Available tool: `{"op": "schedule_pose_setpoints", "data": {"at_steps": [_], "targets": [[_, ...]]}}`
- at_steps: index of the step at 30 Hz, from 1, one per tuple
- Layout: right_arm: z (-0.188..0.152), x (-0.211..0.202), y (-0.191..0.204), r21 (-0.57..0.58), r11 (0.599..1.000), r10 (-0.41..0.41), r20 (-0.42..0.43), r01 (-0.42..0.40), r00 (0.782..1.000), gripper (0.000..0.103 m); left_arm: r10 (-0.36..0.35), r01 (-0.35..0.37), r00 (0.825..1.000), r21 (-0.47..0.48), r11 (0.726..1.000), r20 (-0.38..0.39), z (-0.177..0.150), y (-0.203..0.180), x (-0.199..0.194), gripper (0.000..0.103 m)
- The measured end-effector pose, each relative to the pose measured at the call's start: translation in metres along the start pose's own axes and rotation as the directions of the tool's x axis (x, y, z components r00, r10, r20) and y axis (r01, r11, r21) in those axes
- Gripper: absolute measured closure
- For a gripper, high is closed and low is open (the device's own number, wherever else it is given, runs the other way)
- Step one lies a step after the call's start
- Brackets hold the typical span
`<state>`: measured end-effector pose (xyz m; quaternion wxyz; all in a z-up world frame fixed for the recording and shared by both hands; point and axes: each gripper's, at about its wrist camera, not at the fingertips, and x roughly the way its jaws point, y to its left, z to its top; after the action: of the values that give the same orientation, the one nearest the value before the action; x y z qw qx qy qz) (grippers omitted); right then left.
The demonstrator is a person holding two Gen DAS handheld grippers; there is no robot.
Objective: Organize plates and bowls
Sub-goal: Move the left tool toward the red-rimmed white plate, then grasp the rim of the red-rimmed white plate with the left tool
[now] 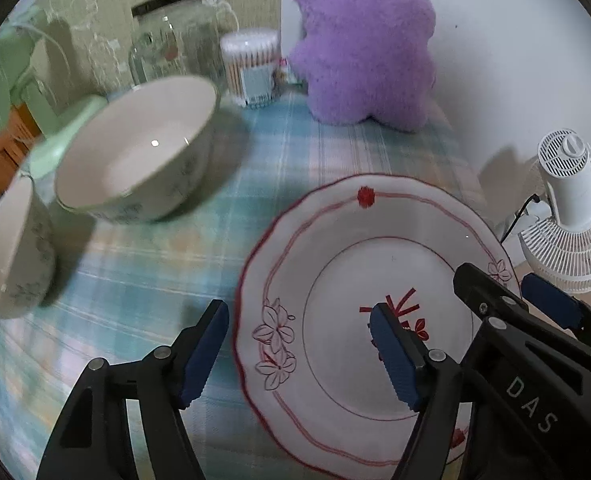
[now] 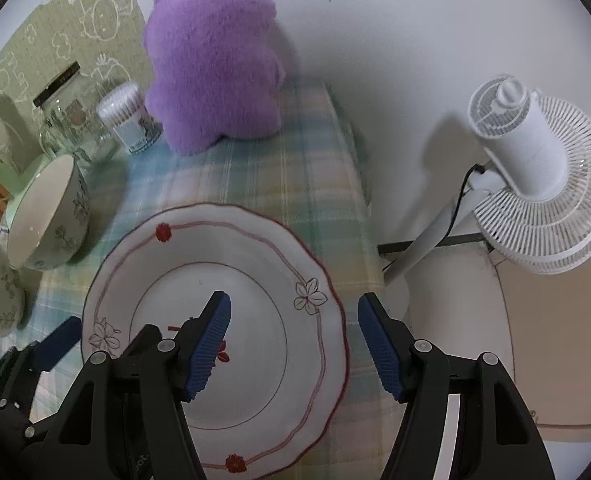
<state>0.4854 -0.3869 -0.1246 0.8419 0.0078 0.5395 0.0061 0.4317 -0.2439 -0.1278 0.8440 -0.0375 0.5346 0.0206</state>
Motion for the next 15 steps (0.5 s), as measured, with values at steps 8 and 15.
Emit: {"op": "schedule_pose_setpoints", "data": {"at_steps": [8, 15], "targets": [[0.0, 0.013, -0.001, 0.005, 1.0, 0.018, -0.023, -0.018, 1.0, 0.041, -0.003, 0.003, 1.0, 0.001, 1.0, -0.007, 0.003, -0.001, 0.01, 0.039], [0.0, 0.011, 0.001, 0.011, 1.0, 0.011, -0.037, -0.01, 0.999, 0.043, 0.001, 0.0, 1.0, 0.021, 1.0, -0.027, 0.0, 0.003, 0.005, 0.04]]}}
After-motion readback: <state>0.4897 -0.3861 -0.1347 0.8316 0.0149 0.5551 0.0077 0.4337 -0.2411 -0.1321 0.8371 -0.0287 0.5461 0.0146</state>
